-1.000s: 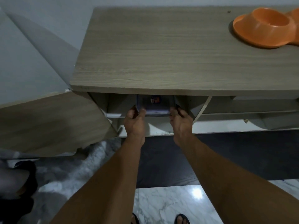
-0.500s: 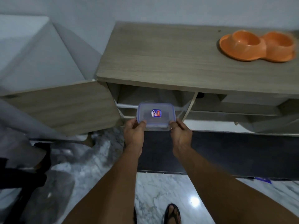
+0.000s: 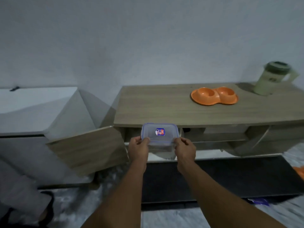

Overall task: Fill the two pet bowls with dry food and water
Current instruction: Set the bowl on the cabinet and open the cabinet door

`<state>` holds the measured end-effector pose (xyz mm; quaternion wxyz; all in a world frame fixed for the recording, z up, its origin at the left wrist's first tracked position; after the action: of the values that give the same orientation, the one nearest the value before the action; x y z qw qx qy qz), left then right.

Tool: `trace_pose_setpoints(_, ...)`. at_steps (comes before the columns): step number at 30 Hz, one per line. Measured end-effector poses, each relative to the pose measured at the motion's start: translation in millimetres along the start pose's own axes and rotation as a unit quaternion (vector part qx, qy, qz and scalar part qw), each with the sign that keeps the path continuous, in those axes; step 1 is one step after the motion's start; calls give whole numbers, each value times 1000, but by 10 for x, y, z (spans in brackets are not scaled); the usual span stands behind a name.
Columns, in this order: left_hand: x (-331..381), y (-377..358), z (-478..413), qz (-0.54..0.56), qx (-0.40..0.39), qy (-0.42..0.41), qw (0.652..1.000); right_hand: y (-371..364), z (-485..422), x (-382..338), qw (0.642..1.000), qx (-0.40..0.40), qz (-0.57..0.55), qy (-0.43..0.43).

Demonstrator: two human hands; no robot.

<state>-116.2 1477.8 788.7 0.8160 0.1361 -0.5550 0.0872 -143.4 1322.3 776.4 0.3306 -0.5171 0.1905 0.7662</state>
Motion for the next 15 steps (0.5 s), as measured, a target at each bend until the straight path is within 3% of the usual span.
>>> trace_pose_setpoints(10,879,-424,-113,-58,2,-72,996,-152,-446,-911,995,-9,67,75)
trace_pose_setpoints(15,1048,-907,-483,-72,27,-59,995,-270,-1080,-1195,991,-23,105,79)
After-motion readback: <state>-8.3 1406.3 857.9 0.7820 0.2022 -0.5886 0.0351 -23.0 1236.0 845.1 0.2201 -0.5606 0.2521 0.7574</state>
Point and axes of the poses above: each hand's wrist, its own z-axis away from the middle knuckle, its own y-axis out of the back of the hand, x = y × z, the point moved 3 cm from there along -z, towards the middle knuckle, and after that the axes turned 4 degrees about -z, right-handed, at the moved point
